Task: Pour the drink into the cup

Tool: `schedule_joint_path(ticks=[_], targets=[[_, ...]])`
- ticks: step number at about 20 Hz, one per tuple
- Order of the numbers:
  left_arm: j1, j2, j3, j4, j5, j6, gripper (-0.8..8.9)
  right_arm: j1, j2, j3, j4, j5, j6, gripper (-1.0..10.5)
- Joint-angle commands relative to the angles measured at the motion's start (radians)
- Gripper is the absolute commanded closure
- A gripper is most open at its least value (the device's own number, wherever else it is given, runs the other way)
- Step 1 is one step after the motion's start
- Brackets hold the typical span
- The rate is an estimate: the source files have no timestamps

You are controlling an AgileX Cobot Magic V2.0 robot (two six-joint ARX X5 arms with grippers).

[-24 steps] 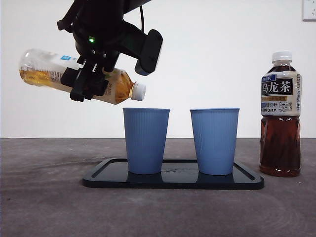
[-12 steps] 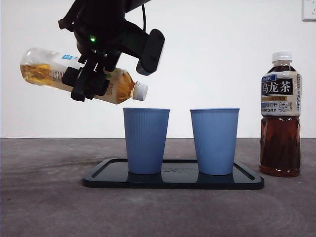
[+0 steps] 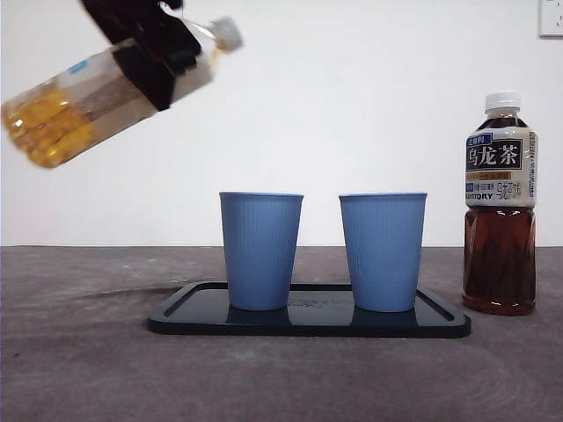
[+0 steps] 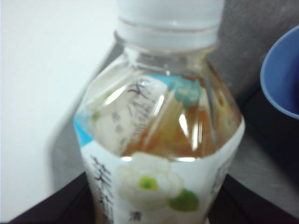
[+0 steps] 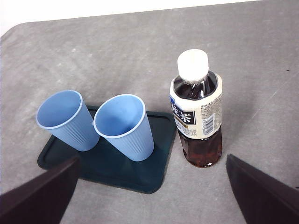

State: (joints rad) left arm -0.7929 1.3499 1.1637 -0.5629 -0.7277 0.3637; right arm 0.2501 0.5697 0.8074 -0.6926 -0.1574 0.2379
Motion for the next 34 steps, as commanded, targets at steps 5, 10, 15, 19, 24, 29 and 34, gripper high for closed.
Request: schedule_joint_path(ticks=[5, 10, 15, 19, 24, 29, 34], targets=[[0.22, -0.157, -0.141, 0.19, 0.277, -0.34, 6.33, 0.005, 0.003, 0.013, 0.007, -0.041, -0.014, 4.5], [0.353, -0.203, -0.392, 0.557, 0.482, -0.431, 6.29, 0.005, 0.003, 0.013, 0.008, -0.057, -0.009, 4.5], [0.362, -0.13, -0.508, 0.793, 0.491, -0.483, 6.27, 0.005, 0.003, 0.013, 0.008, -0.056, -0.008, 4.5], [0.362, -0.039, -0.509, 0.904, 0.491, -0.486, 6.27, 0.005, 0.003, 0.013, 0.003, -0.052, -0.008, 4.5], [0.361, 0.052, -0.509, 1.005, 0.491, -0.481, 6.26, 0.005, 0.003, 0.013, 0.001, -0.052, -0.002, 4.5], [0.36, 0.059, -0.509, 0.997, 0.491, -0.483, 4.84, 0.005, 0.003, 0.013, -0.005, -0.044, -0.002, 4.5], [0.344, 0.045, -0.508, 0.945, 0.491, -0.49, 3.67, 0.005, 0.003, 0.013, -0.005, -0.045, -0.002, 4.5]])
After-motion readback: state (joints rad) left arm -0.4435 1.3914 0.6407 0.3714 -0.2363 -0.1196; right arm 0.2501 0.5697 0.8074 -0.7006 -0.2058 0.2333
